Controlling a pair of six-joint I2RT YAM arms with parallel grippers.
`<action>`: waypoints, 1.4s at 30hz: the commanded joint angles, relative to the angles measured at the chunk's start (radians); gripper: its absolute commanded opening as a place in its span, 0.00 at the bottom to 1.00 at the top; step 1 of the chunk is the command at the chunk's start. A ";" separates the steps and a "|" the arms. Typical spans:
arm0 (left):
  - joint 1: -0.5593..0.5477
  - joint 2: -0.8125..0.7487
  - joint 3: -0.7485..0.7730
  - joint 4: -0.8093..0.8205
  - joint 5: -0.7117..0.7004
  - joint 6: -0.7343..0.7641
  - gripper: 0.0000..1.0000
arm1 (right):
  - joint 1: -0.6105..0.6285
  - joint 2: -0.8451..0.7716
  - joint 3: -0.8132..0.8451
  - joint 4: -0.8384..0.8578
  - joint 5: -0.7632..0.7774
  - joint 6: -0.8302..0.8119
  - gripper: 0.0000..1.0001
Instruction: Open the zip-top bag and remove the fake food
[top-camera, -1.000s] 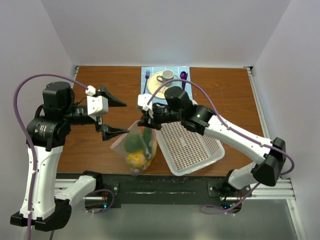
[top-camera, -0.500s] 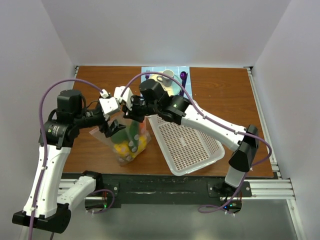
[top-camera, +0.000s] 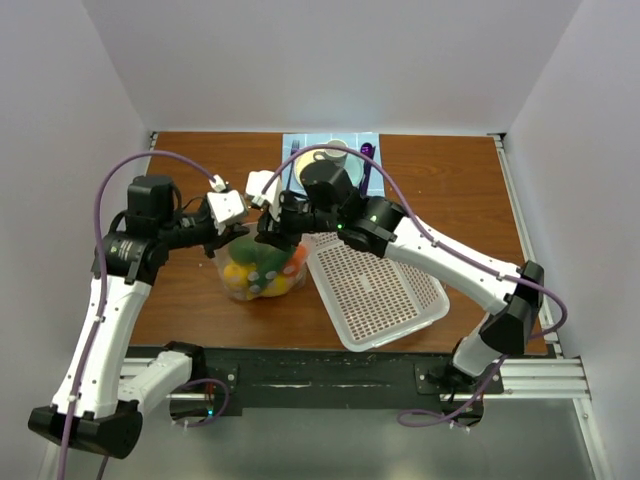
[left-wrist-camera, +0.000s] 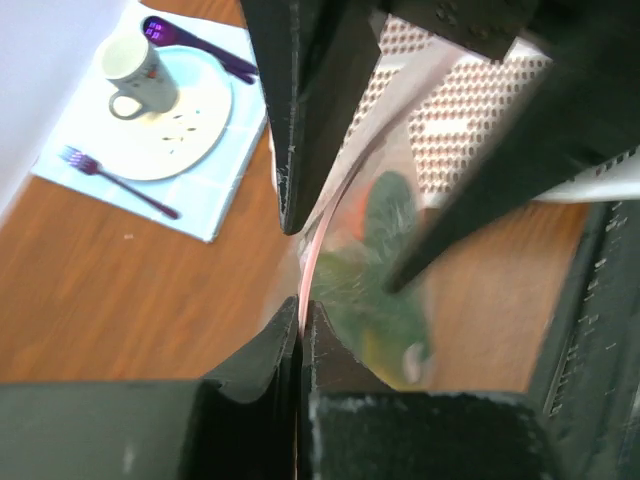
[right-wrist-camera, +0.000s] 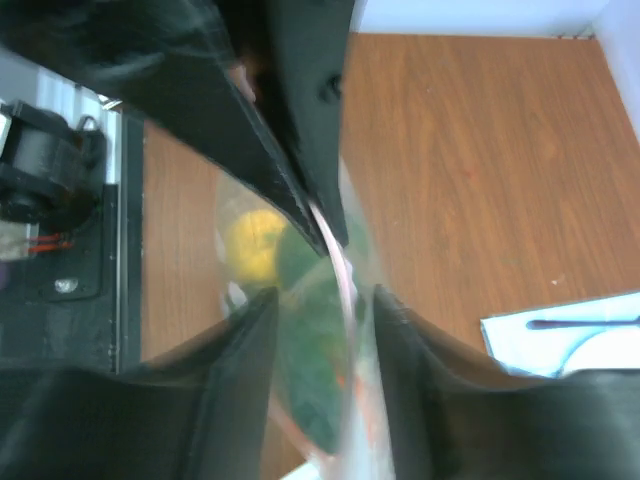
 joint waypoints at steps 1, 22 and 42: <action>-0.003 0.008 0.039 0.098 0.129 -0.046 0.00 | 0.004 -0.156 -0.127 0.202 0.086 0.038 0.58; -0.003 0.037 0.209 -0.189 0.173 0.094 0.00 | -0.141 -0.702 -0.796 0.619 -0.067 0.190 0.93; -0.003 0.027 0.271 -0.266 0.216 0.108 0.00 | -0.144 -0.547 -0.690 0.566 -0.173 0.119 0.45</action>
